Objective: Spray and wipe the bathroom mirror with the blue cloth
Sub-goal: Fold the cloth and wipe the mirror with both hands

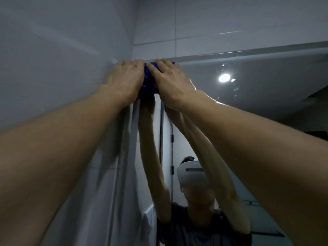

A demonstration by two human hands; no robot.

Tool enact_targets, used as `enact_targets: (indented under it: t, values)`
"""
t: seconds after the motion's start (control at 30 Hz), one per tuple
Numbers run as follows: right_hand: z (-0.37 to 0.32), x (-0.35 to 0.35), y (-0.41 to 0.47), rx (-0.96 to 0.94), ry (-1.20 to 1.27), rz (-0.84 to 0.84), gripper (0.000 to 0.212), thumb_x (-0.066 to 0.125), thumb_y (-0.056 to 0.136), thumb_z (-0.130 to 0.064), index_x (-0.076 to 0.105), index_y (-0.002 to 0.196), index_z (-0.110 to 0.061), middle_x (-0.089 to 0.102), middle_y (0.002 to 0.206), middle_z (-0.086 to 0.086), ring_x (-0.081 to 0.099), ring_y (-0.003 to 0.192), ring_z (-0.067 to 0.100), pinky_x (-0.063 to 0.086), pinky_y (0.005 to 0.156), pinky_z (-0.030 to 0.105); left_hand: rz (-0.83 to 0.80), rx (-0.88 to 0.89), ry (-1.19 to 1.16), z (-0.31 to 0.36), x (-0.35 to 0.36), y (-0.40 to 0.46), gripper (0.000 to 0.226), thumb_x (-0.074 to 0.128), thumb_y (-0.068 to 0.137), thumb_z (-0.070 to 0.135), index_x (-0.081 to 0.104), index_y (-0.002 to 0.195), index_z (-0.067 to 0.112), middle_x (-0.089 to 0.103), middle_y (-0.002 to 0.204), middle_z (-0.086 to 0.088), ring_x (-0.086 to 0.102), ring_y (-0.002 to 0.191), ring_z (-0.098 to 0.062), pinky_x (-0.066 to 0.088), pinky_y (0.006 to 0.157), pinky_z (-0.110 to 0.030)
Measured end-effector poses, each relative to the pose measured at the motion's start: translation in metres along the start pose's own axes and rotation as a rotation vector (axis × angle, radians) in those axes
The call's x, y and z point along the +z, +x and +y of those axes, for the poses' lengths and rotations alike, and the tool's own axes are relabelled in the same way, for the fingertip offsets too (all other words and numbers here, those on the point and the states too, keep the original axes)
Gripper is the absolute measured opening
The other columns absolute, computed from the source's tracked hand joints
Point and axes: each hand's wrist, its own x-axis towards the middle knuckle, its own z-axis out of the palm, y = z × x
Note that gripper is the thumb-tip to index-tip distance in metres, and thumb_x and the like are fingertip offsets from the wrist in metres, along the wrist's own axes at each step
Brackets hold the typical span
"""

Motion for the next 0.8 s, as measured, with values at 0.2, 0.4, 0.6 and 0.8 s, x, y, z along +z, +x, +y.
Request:
enact_targets:
  t: [0.2,0.4,0.6,0.8]
  values:
    - [-0.012,0.003,0.005,0.016,0.031,0.013,0.074,0.06,0.093,-0.016,0.021,0.156,-0.013,0.026,0.158,0.016,0.018,0.148,0.033,0.012,0.123,0.045,-0.06,-0.001,-0.009,-0.005,0.001,-0.007,0.063,0.073,0.084,0.012,0.037,0.133,-0.006,0.051,0.134,-0.029,0.05,0.123,-0.042,0.034,0.104,-0.042]
    - [-0.021,0.004,-0.021,0.015,0.077,-0.007,0.067,0.054,0.097,-0.019,0.024,0.156,-0.016,0.028,0.157,0.017,0.02,0.147,0.034,0.011,0.123,0.044,-0.056,-0.03,-0.135,-0.001,0.002,-0.031,0.065,0.071,0.083,0.004,0.035,0.136,-0.008,0.046,0.138,-0.031,0.046,0.126,-0.045,0.035,0.102,-0.044]
    - [-0.045,0.007,-0.069,0.017,0.098,0.004,0.066,0.055,0.094,-0.017,0.029,0.154,-0.015,0.031,0.155,0.018,0.024,0.145,0.037,0.015,0.122,0.046,-0.096,-0.075,-0.227,0.011,0.004,-0.077,0.064,0.069,0.082,0.001,0.036,0.137,-0.005,0.045,0.141,-0.026,0.042,0.13,-0.04,0.031,0.105,-0.038]
    - [-0.084,0.011,-0.14,0.032,0.134,-0.073,0.068,0.053,0.094,-0.022,0.026,0.156,-0.014,0.032,0.153,0.019,0.026,0.143,0.039,0.017,0.12,0.052,-0.103,-0.102,-0.255,0.026,0.013,-0.142,0.057,0.066,0.084,0.0,0.041,0.134,-0.003,0.05,0.138,-0.024,0.046,0.129,-0.038,0.034,0.109,-0.041]
